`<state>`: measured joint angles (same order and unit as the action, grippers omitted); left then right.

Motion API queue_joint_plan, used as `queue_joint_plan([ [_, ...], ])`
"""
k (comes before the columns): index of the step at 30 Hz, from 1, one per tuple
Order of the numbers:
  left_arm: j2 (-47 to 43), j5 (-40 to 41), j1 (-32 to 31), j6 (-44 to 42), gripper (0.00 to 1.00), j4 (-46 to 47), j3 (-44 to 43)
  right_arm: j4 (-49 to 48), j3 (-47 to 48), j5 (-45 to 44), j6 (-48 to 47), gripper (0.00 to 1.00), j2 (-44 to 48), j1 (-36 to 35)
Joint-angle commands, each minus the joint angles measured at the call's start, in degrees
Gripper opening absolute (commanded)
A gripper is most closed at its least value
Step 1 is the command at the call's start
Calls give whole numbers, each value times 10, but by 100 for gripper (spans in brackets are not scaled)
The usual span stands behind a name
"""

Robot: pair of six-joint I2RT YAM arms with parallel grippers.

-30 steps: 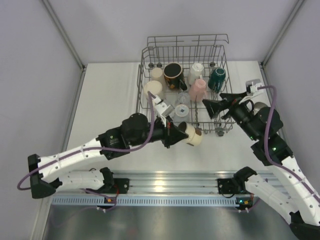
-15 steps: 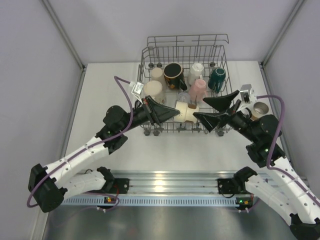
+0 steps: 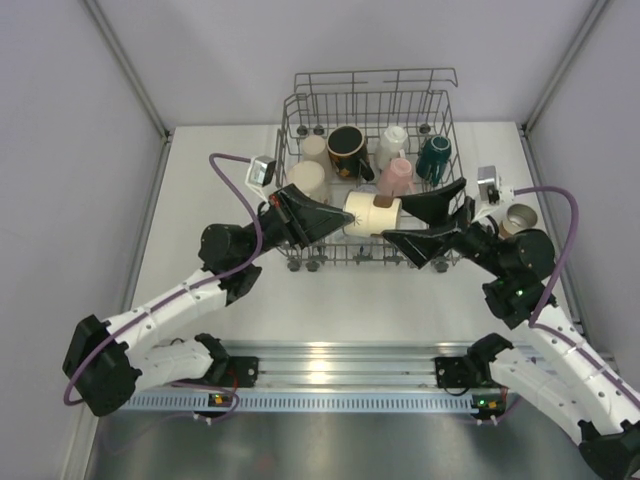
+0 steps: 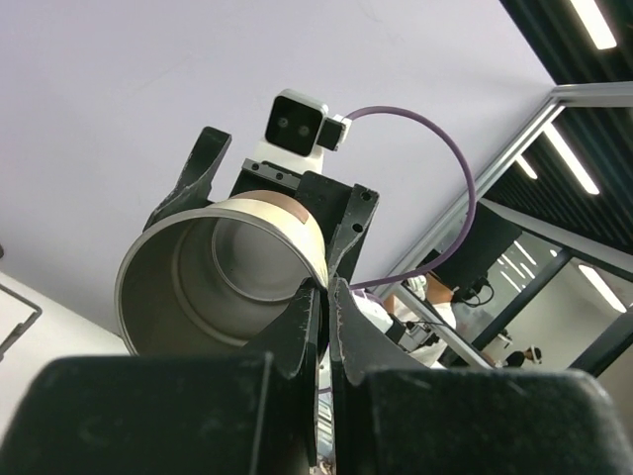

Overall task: Load the cups into the dish rack
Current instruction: Pass the cup from the left arm to the right

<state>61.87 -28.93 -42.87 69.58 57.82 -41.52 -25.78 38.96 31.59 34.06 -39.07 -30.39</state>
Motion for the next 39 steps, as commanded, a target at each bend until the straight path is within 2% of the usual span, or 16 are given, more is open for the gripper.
queue_joint_plan([
  [1, 0, -10, 0, 28, 0, 120, 4, -76, -6, 25, 37, 99, -15, -10],
  [5, 2, -8, 0, 24, 0, 119, 6, -99, -10, 32, 49, 96, -23, -11],
  [10, -2, -10, 0, 8, 0, 110, 6, -117, -10, 35, 57, 81, -25, -12],
  [15, -6, -8, 0, -24, 0, 97, 14, -134, -10, 30, 80, 72, -34, -16],
  [20, -16, -15, 0, -102, 0, 32, 7, -137, -7, 15, 108, 53, -57, -21],
  [21, -15, -18, 0, -113, 0, 29, 6, -132, -7, 7, 114, 45, -58, -22],
  [24, -8, -22, 0, -124, 0, 21, 5, -118, -7, -10, 114, 32, -61, -22],
  [26, -7, -22, 0, -132, 0, 10, 5, -102, -5, -19, 107, 18, -57, -23],
  [27, -9, -20, 0, -144, 4, 2, 5, -96, -3, -26, 102, 14, -55, -24],
  [28, -11, -11, 0, -150, 12, -16, 5, -90, 0, -32, 99, 4, -54, -23],
  [29, -18, -5, 0, -162, 25, -24, 6, -73, 1, -37, 88, 0, -50, -23],
  [32, -32, 13, 0, -183, 40, -64, 6, -43, 7, -65, 63, 0, -38, -23],
  [33, -39, 17, 0, -196, 51, -76, 3, -31, 7, -77, 59, 0, -36, -23],
  [36, -53, 32, 1, -223, 64, -123, -3, -26, 6, -84, 55, 0, -31, -24],
  [39, -72, 58, 1, -259, 72, -179, -11, -3, 11, -98, 44, 0, -31, -23],
])
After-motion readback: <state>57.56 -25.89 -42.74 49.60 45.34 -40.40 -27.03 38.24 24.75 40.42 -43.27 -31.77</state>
